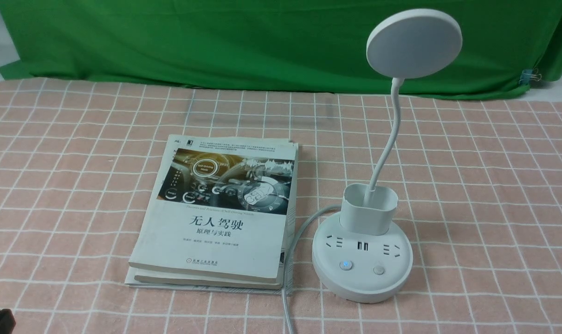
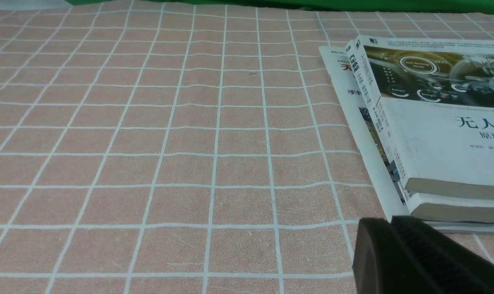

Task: Turn off the table lamp on the pink coffee tablecloth by hand.

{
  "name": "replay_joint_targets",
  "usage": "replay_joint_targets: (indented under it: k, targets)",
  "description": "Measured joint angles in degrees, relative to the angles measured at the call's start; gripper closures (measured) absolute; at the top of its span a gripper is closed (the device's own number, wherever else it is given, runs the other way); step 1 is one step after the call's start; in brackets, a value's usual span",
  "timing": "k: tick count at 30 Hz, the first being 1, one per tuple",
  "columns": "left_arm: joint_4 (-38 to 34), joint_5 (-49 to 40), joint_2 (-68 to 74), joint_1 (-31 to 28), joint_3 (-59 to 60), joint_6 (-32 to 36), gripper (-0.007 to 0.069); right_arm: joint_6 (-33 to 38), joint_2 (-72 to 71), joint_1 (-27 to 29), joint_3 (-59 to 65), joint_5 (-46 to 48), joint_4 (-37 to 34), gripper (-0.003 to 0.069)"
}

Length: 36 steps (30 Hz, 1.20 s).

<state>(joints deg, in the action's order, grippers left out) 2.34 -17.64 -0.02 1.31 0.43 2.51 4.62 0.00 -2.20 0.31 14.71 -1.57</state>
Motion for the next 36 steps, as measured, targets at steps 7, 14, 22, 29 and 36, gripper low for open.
replay_joint_targets:
  k: [7, 14, 22, 29, 36]
  targets:
    - [0.0, 0.0, 0.0, 0.0, 0.0, 0.0, 0.0618, -0.1, 0.0, 0.0, 0.0, 0.0, 0.0, 0.0612]
    - [0.0, 0.0, 0.0, 0.0, 0.0, 0.0, 0.0618, -0.1, 0.0, 0.0, 0.0, 0.0, 0.0, 0.0595]
    - [0.0, 0.0, 0.0, 0.0, 0.0, 0.0, 0.0618, -0.1, 0.0, 0.0, 0.0, 0.0, 0.0, 0.0575]
    - [0.0, 0.0, 0.0, 0.0, 0.0, 0.0, 0.0618, -0.1, 0.0, 0.0, 0.0, 0.0, 0.0, 0.0561]
    - [0.0, 0.0, 0.0, 0.0, 0.0, 0.0, 0.0618, -0.1, 0.0, 0.0, 0.0, 0.0, 0.0, 0.0552]
